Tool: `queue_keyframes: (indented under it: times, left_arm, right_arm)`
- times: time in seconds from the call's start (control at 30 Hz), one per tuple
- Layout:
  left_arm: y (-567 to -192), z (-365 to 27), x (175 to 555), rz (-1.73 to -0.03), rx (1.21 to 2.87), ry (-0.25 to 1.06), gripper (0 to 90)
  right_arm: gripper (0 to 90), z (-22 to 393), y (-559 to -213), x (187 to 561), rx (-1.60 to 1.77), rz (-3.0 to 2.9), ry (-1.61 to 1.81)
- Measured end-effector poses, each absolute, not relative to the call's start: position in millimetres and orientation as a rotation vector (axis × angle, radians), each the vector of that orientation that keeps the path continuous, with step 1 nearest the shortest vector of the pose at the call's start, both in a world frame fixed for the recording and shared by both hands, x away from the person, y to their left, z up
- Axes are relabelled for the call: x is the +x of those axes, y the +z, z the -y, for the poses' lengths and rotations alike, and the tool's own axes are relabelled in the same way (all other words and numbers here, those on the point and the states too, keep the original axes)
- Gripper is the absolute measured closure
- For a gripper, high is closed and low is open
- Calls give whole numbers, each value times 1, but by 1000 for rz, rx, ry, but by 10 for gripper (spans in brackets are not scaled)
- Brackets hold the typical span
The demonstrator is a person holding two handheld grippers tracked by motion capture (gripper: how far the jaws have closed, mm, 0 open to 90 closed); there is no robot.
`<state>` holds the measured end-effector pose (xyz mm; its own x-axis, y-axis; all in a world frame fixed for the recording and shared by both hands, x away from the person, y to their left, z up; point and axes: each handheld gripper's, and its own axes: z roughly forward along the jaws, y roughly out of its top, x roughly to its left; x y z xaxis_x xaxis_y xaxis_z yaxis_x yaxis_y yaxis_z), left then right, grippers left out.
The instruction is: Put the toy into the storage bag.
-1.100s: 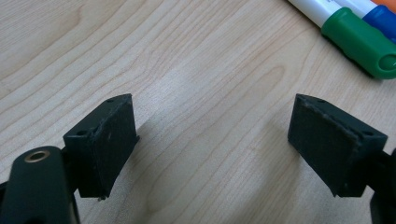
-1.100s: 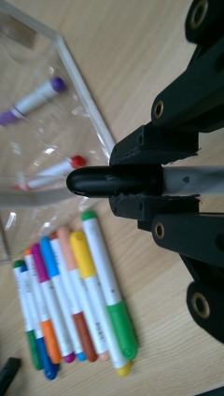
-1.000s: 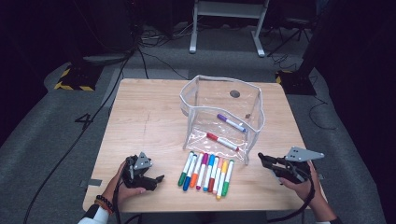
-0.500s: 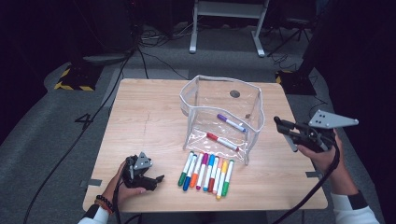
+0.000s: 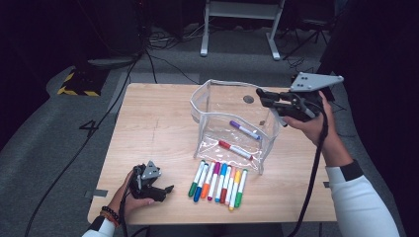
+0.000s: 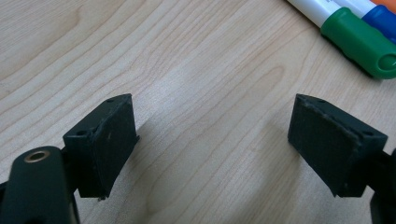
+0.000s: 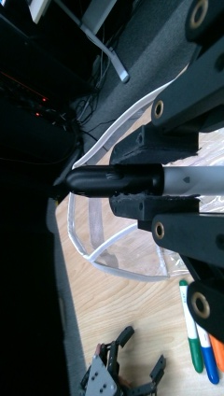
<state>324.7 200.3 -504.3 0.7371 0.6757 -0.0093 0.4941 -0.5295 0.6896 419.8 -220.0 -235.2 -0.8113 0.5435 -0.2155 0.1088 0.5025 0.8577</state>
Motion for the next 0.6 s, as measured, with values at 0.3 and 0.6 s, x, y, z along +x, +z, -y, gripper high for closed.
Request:
queue_keyframes:
  times: [0.3,0.6]
  left_arm:
    - [-504,-200,325,-875,2243,340,156]
    - [-504,-200,325,-870,2243,335,156]
  right_arm:
    - [749,183,-257,456,573,-2405,1144]
    - [749,169,-285,484,662,-2545,953]
